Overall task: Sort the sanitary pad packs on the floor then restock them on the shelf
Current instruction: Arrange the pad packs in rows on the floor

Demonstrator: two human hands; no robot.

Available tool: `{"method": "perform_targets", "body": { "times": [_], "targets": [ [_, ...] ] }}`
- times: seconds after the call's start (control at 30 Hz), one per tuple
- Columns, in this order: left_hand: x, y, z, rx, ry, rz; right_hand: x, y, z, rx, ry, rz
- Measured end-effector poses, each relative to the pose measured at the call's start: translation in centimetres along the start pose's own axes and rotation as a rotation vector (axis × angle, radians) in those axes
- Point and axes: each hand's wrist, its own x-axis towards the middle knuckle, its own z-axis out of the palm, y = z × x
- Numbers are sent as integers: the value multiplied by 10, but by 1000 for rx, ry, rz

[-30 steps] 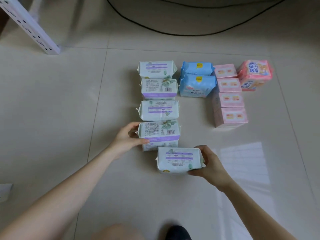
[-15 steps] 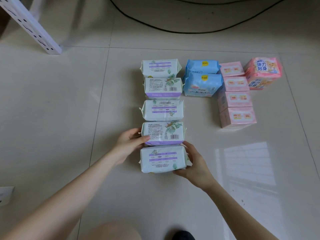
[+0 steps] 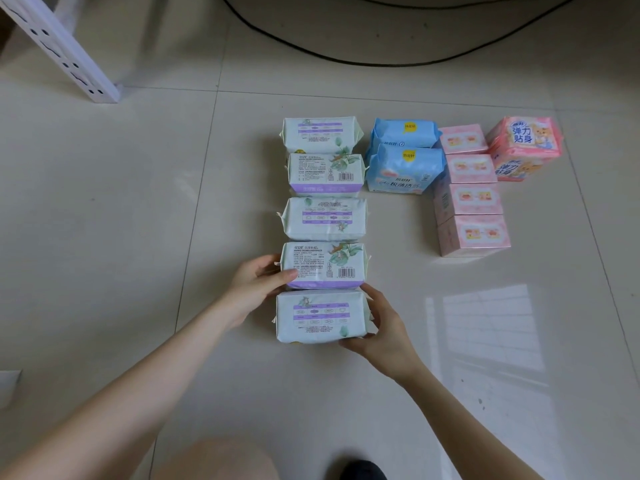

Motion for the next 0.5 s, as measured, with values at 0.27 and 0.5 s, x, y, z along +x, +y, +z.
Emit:
{"method": "perform_targets", "body": {
  "times": [0.27, 0.5],
  "targets": [
    [-13, 11, -10, 372, 114, 10, -13, -13, -6, -161, 11, 44],
    [-85, 52, -13, 904, 163, 19, -59, -75, -34, -638, -70, 58]
  ]
}}
